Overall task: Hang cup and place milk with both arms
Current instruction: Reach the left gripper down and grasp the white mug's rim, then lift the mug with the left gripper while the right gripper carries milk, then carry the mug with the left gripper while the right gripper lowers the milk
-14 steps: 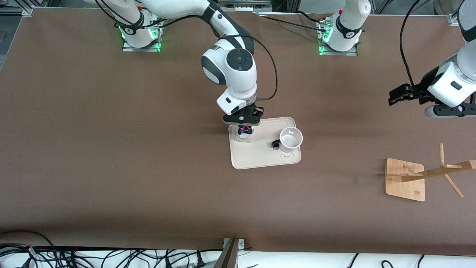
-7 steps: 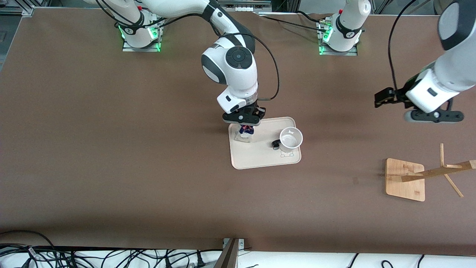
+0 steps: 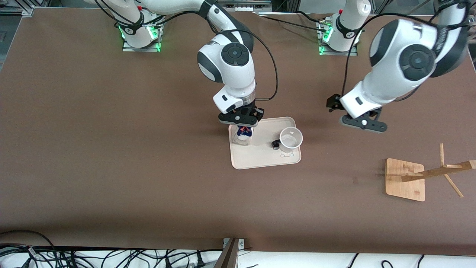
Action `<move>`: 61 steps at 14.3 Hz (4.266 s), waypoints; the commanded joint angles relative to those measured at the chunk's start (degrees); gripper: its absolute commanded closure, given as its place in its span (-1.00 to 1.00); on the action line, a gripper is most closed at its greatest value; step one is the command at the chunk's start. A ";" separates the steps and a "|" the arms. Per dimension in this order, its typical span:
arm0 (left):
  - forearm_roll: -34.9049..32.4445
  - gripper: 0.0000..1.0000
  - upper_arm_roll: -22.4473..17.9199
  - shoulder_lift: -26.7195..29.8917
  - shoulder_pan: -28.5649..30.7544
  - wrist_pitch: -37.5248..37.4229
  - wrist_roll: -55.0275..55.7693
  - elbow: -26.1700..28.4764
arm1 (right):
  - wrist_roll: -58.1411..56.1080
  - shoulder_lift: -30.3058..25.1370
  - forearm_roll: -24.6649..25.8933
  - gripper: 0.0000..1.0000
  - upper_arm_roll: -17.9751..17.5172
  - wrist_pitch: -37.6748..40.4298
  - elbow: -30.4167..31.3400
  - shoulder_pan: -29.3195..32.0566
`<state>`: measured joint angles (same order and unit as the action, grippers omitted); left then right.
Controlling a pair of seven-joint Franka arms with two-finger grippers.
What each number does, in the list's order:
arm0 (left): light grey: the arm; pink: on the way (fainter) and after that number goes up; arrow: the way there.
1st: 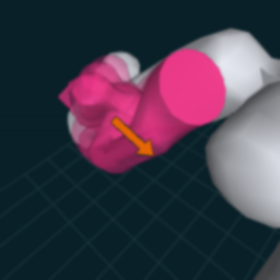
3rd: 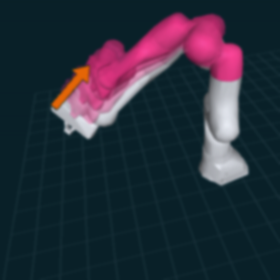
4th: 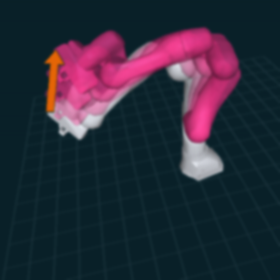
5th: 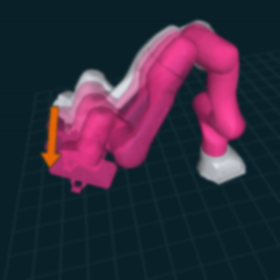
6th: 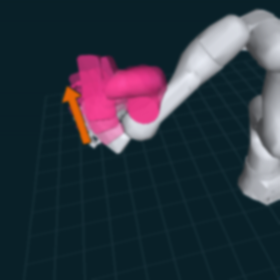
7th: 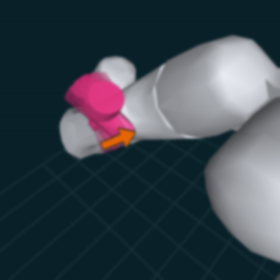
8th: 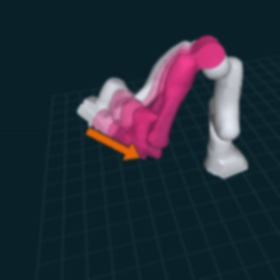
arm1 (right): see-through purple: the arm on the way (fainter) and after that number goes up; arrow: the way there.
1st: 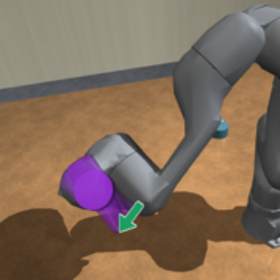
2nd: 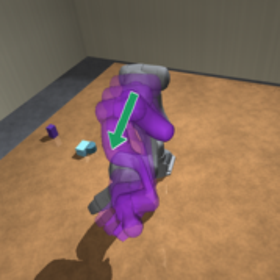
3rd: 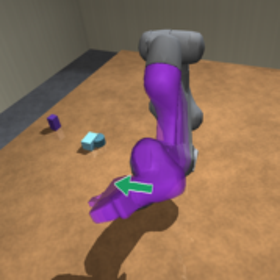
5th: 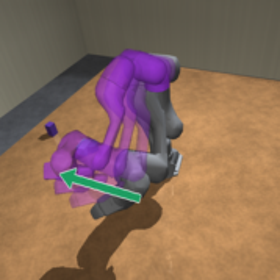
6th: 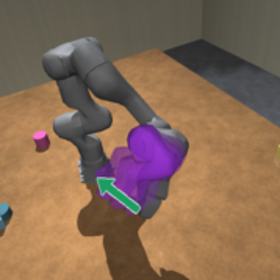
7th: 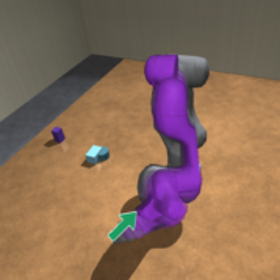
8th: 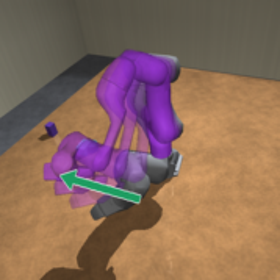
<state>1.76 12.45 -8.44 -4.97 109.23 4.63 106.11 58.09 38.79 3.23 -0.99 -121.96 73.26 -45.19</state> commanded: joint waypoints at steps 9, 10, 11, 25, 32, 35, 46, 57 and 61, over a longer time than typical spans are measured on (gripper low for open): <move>0.79 -1.00 2.49 -8.68 -4.59 26.11 -21.16 10.35 | -9.64 -4.42 -0.59 0.61 -0.24 15.59 -6.38 4.67; 0.53 -1.00 2.49 -9.39 -6.17 26.82 -21.16 10.35 | -12.97 -5.30 -0.51 0.61 -0.16 17.87 -6.47 5.37; 0.52 -1.00 2.40 -9.92 -7.32 27.08 -21.16 10.35 | -15.61 -6.00 -0.59 0.61 -0.16 18.94 -6.47 6.33; -9.14 -1.00 2.40 -15.98 -11.81 33.15 -20.72 10.35 | -41.63 -12.77 -4.11 0.61 0.02 37.30 -6.38 24.25; -13.63 1.00 2.23 -17.31 -12.34 34.73 -20.54 10.08 | -57.98 -13.13 -3.58 0.61 6.51 45.32 -6.29 30.69; -13.54 1.00 1.44 -16.17 -12.17 34.12 -19.58 9.82 | -59.67 -13.04 -2.44 0.61 8.71 47.42 -4.98 30.78; -8.05 1.00 -5.58 0.62 1.89 5.57 -17.82 -4.22 | -67.06 -12.86 -7.52 0.60 13.03 37.78 6.78 34.38; 3.69 1.00 -18.87 -5.71 4.62 4.67 -19.31 -14.97 | -66.27 -25.86 -13.77 0.59 12.50 7.17 33.51 34.29; 3.34 1.00 -20.62 -5.71 4.97 5.03 -20.19 -15.05 | -66.27 -28.42 -14.74 0.59 12.50 5.86 37.91 34.29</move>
<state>4.62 -7.27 -13.52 -0.26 115.11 -14.03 92.97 -7.96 13.12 -10.38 11.79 -113.93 107.03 -10.86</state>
